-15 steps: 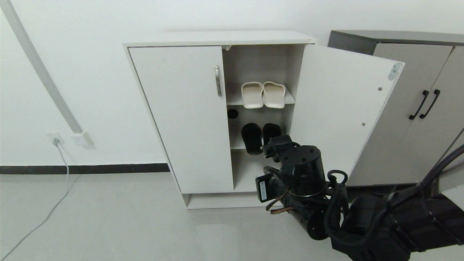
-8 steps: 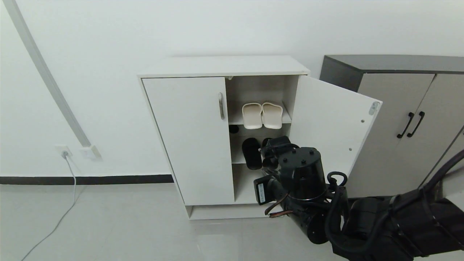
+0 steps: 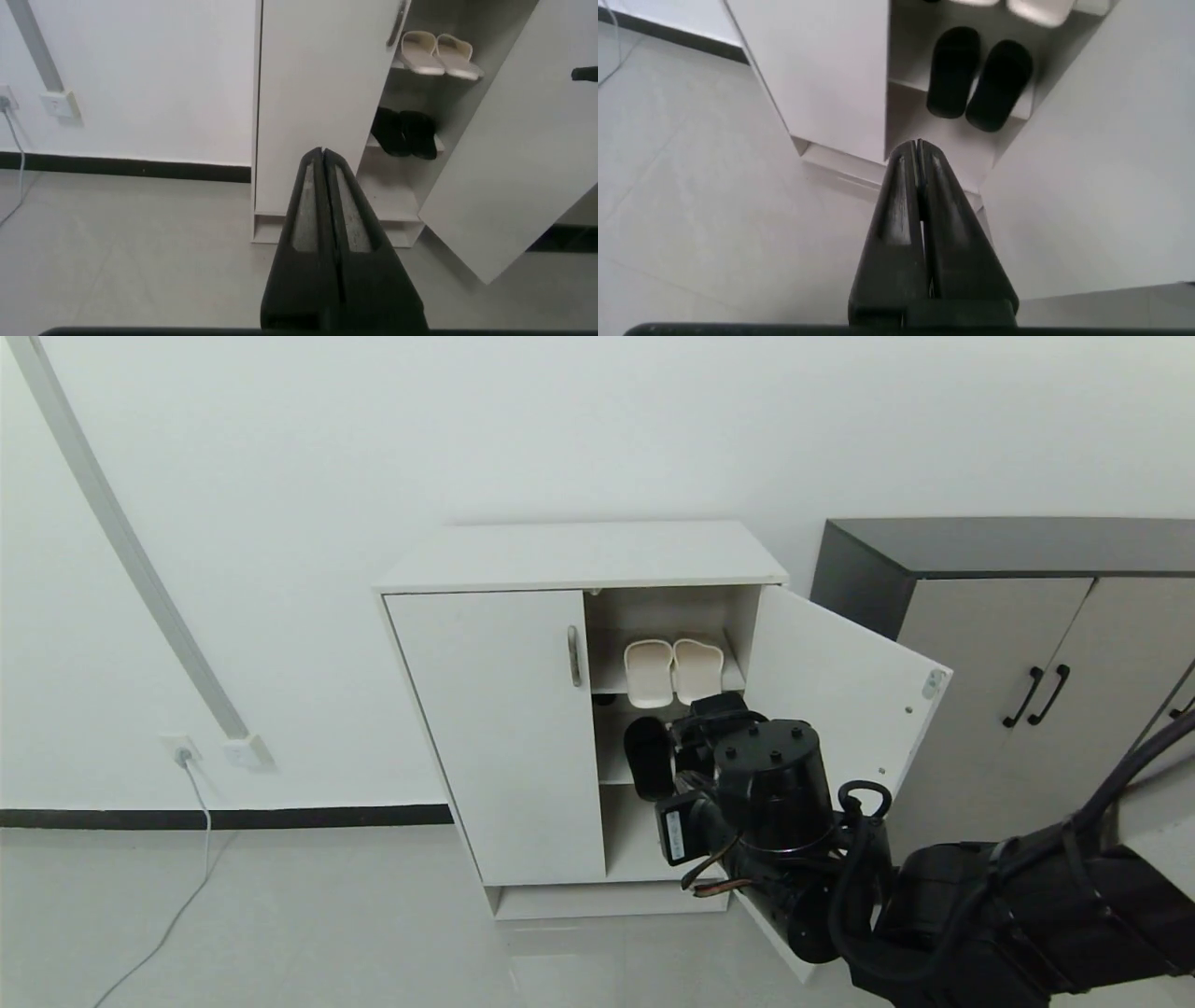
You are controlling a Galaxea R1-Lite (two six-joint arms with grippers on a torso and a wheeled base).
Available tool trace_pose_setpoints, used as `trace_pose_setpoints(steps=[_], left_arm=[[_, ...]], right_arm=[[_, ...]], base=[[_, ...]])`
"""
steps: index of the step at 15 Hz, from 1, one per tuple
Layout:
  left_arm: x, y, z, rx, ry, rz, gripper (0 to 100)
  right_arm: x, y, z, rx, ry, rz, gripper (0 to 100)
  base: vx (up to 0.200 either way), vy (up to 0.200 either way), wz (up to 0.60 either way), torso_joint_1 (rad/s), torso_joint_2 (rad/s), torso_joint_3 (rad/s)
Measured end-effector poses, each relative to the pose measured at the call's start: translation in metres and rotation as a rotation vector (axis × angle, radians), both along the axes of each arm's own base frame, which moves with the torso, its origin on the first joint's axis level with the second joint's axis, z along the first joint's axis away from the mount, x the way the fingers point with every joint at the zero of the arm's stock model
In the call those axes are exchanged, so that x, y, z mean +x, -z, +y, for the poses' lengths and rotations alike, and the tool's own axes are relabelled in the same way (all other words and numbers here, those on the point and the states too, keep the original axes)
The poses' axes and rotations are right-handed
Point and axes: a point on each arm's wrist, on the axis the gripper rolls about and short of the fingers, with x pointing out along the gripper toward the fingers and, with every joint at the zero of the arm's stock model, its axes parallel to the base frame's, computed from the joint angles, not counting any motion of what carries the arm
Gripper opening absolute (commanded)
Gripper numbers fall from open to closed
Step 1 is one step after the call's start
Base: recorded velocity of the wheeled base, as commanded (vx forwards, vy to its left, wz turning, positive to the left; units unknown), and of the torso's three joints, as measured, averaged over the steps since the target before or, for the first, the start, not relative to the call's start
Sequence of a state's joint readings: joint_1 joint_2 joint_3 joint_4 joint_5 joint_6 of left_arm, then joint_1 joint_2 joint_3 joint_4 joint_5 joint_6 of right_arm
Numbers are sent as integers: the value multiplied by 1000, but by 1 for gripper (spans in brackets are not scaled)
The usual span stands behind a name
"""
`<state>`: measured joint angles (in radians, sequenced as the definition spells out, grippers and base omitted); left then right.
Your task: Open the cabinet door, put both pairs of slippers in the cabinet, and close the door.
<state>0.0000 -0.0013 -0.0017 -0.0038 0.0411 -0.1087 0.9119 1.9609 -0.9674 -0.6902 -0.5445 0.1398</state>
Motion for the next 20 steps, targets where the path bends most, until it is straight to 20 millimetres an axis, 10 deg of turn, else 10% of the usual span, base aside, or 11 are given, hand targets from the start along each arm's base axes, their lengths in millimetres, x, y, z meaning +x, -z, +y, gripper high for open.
trace_pose_setpoints(steps=[20], left_arm=[[0, 0, 0, 2, 3, 0, 0]], right_arm=[[-2, 10, -10, -39, -2, -41, 0]], base=[[0, 0, 0, 183, -430, -247]])
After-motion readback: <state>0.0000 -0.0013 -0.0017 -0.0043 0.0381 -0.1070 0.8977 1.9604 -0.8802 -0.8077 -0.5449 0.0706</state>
